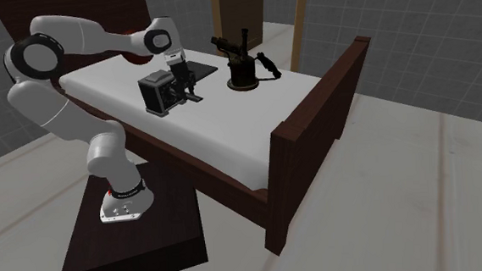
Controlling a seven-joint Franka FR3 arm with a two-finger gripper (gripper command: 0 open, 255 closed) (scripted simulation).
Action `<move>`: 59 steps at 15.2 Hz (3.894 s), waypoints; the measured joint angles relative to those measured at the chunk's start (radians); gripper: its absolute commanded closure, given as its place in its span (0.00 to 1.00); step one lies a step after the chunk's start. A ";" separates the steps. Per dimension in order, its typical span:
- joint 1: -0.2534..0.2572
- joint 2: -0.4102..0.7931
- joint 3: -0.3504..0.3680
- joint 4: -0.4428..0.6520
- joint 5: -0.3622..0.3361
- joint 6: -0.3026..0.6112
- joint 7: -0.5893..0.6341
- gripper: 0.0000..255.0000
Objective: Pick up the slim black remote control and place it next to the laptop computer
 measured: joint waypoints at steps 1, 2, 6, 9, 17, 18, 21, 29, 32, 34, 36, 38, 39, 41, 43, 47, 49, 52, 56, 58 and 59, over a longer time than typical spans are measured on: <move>0.005 0.004 0.018 0.010 0.005 -0.007 0.022 1.00; 0.012 0.005 0.035 0.014 0.011 -0.010 0.043 1.00; 0.024 0.039 0.122 0.071 0.022 -0.038 0.144 1.00; 0.026 0.076 0.199 0.119 0.022 -0.054 0.229 1.00; -0.046 0.275 0.493 0.306 -0.078 -0.112 0.514 1.00; -0.074 0.337 0.563 0.346 -0.125 -0.129 0.572 1.00; 0.003 0.640 0.679 0.441 -0.380 -0.195 0.839 1.00; 0.544 0.985 0.443 0.769 -0.627 -0.368 1.107 1.00; 0.726 1.094 0.376 0.944 -0.690 -0.446 1.151 1.00; 0.845 1.166 0.335 1.073 -0.729 -0.496 1.169 1.00; 0.924 1.219 0.305 1.169 -0.759 -0.529 1.170 1.00; 0.933 1.229 0.301 1.165 -0.763 -0.519 1.180 1.00; 0.928 1.231 0.301 1.153 -0.764 -0.508 1.183 1.00; 0.912 1.231 0.304 1.116 -0.764 -0.479 1.193 1.00; 0.917 1.242 0.299 1.108 -0.769 -0.464 1.199 1.00; 0.896 1.248 0.300 1.055 -0.775 -0.413 1.213 1.00; 0.886 1.254 0.297 1.029 -0.779 -0.392 1.217 1.00; 0.880 1.257 0.296 1.007 -0.781 -0.373 1.226 1.00; 0.879 1.259 0.296 1.003 -0.782 -0.370 1.227 1.00; 0.878 1.259 0.295 1.003 -0.782 -0.370 1.227 0.00; 0.878 1.259 0.295 1.002 -0.782 -0.370 1.227 0.00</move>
